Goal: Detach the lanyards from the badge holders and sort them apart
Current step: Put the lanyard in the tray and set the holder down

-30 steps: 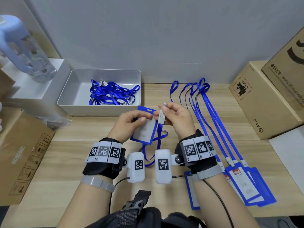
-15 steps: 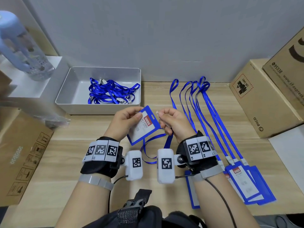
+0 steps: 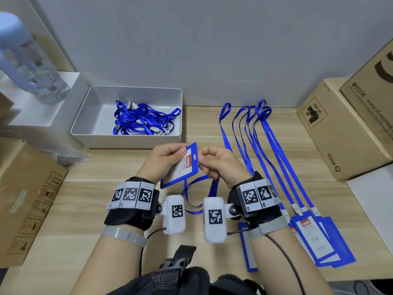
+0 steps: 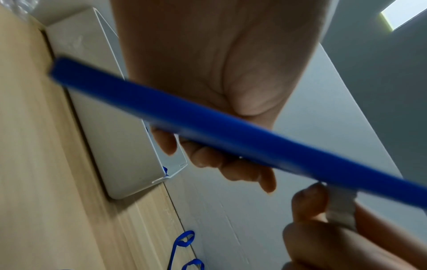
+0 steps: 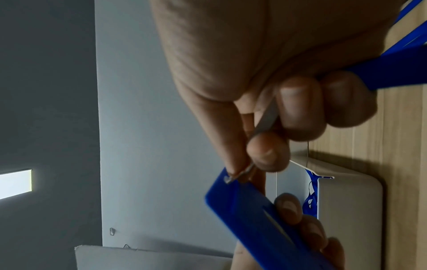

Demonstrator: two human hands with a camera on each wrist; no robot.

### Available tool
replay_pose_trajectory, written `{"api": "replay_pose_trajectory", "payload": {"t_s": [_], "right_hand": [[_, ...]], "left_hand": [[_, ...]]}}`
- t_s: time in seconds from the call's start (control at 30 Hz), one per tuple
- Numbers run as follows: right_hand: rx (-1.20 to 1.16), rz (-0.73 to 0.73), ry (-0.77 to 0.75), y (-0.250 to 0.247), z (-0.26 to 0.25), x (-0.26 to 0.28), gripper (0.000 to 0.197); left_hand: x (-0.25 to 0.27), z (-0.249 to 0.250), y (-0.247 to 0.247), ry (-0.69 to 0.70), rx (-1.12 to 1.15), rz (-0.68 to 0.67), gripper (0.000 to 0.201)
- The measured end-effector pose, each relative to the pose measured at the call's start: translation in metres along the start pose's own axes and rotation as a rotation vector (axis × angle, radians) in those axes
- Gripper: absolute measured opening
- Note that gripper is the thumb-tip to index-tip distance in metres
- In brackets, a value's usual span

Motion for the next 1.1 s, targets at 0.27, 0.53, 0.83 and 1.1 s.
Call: {"api": "replay_pose_trajectory", "payload": {"t_s": [0.27,0.53,0.83,1.1], "right_hand": [[0.010,0.067,0.024,0.007,-0.004,0.000,0.017],[0.099,0.023,-0.017,0.002,0.000,-0.002,0.018],[0.220,-0.044,-0.092,0.000,0.002,0.002,0.026],[0.242,0.226,-0.147,-0.007,0.001,-0.005,0.024]], "left_hand": [[0.001,0.001,0.007,-0.010,-0.051,-0.053,0.025],[0.002,0.003,0.000,-0.002,-0.091,-0.030,0.025],[0.002,-0.001,-0.004,0.014,-0.143,-0.020,0.022],[-0.003,-0.005,0.003,-0.049,-0.186,-0.065,0.012]]}}
Point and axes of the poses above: each hand's wrist, its own x-axis away from the middle knuckle, its own y-axis out of the palm, z = x × y, the point moved 2 cm from there along -x, towards the middle knuckle, and after that the axes turned 10 degrees about x, right-handed, at the moved point
